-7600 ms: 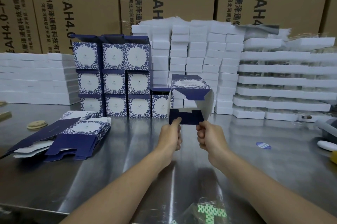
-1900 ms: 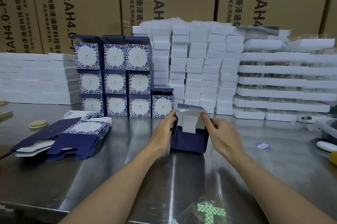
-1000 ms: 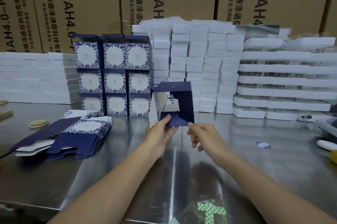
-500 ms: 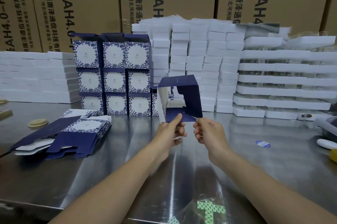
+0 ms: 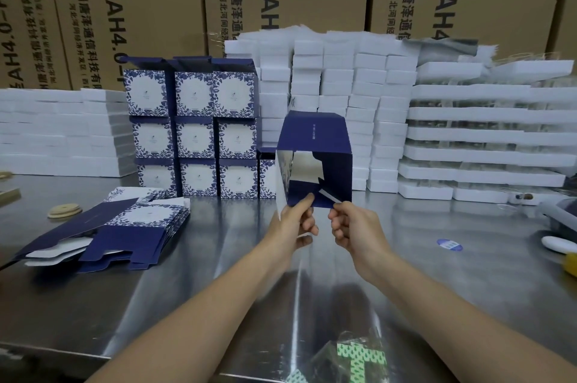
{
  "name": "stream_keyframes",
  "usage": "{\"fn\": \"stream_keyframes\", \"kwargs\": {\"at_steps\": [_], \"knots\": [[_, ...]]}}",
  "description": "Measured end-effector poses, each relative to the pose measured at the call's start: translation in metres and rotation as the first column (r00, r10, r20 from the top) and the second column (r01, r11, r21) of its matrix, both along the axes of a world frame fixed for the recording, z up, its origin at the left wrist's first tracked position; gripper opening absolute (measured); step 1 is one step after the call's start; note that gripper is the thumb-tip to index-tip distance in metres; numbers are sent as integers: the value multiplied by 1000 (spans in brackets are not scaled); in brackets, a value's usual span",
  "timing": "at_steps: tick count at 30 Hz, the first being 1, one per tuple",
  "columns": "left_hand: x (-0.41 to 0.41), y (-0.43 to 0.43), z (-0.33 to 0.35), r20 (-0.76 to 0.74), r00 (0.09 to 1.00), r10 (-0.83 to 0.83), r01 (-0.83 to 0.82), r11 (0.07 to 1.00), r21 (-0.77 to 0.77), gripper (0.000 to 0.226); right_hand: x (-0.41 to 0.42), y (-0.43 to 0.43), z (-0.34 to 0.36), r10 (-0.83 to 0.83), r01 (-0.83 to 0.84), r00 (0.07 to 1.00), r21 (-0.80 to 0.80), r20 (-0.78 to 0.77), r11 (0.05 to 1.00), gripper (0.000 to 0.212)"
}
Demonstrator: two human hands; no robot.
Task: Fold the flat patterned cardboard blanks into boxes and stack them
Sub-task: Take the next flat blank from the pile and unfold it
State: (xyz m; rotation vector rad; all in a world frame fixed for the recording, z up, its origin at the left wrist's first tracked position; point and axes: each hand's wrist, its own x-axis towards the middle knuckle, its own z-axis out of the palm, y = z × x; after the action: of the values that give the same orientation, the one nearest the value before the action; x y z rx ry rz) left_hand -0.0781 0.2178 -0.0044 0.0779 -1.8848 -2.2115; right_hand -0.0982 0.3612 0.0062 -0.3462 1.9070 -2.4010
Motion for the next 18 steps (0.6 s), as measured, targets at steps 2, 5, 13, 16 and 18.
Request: {"fn": "stream_keyframes", "kwargs": {"at_steps": [2, 5, 13, 16, 18], "knots": [[-2, -1, 0, -20, 1000, 21, -21, 1000, 14, 39, -1, 0, 1, 8, -8, 1000, -6, 0, 1000, 29], [-5, -4, -2, -29, 999, 23, -22, 999, 38, 41, -1, 1, 0, 48, -48, 999, 7, 9, 999, 28], [-7, -5, -6, -38, 999, -4, 6, 999, 44, 38, -1, -1, -1, 80, -80, 997, 37, 7, 996, 28], [-6, -2, -6, -27, 999, 29, -27, 997, 73, 40, -1, -1, 0, 24, -24, 1000, 38, -10, 999, 28], [-8, -4, -7, -33, 997, 63, -60, 994, 86, 41, -2, 0, 0, 4, -4, 1000, 38, -15, 999, 27]]}}
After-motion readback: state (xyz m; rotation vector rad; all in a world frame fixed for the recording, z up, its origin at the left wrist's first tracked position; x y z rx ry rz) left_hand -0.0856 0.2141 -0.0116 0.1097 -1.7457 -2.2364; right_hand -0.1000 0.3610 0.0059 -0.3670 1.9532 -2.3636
